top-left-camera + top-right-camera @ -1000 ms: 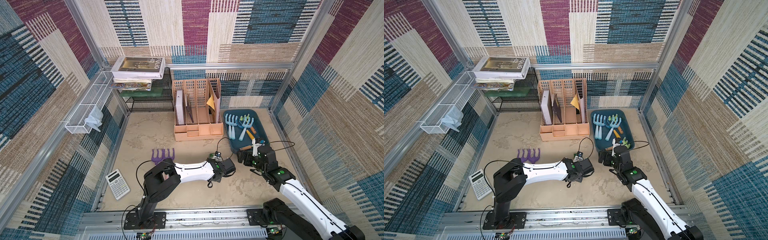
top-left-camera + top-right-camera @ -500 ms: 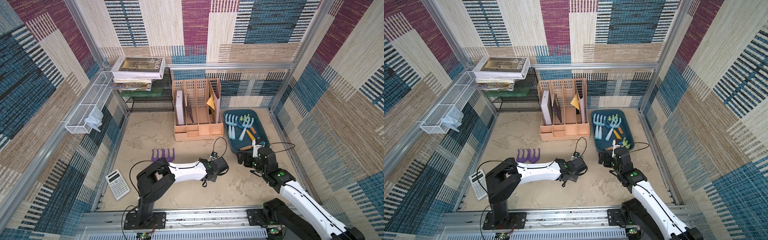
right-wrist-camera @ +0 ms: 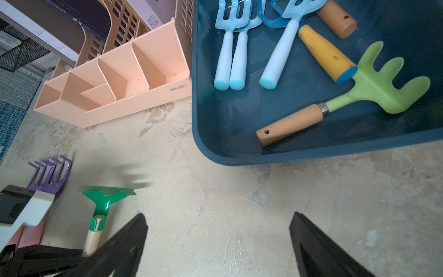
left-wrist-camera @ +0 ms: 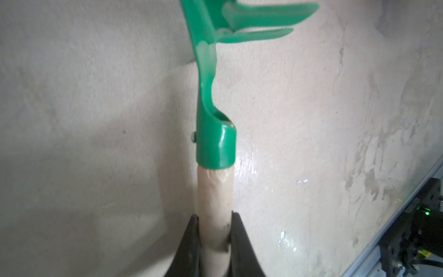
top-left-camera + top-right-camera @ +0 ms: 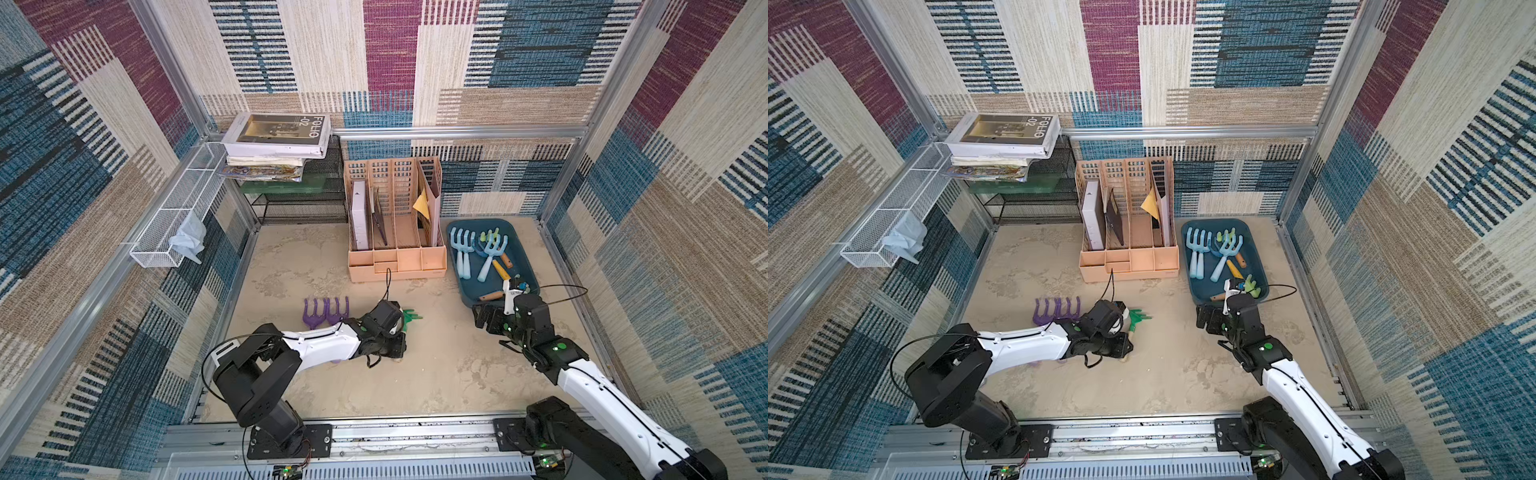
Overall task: Take the hand rake out of the storage box
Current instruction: Move the rake to the center of the board.
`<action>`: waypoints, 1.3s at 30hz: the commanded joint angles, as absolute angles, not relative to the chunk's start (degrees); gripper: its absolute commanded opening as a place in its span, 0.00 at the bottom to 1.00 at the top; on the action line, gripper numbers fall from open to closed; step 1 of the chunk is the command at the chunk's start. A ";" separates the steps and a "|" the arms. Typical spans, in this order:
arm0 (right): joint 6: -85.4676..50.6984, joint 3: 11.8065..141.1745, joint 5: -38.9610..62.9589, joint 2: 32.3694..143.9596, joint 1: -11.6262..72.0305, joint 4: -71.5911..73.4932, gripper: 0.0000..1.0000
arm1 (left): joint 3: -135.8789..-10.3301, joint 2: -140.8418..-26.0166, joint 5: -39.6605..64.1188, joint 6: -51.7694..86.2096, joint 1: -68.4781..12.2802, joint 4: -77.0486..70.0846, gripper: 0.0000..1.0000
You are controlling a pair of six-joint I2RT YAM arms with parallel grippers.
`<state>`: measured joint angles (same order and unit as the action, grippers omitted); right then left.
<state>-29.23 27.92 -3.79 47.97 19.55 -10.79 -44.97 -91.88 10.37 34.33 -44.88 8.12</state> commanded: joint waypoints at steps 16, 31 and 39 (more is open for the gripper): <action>-28.83 27.08 -3.60 47.97 19.60 -8.39 0.96 | -56.89 -92.85 -13.20 39.84 -49.53 32.57 0.57; -28.74 26.54 -3.42 46.97 19.60 -8.17 0.95 | -67.69 -106.82 -20.21 40.35 -53.56 40.00 0.28; -28.74 26.41 -3.52 47.07 19.55 -8.10 0.95 | -60.95 -101.19 -19.86 40.50 -49.15 37.50 0.09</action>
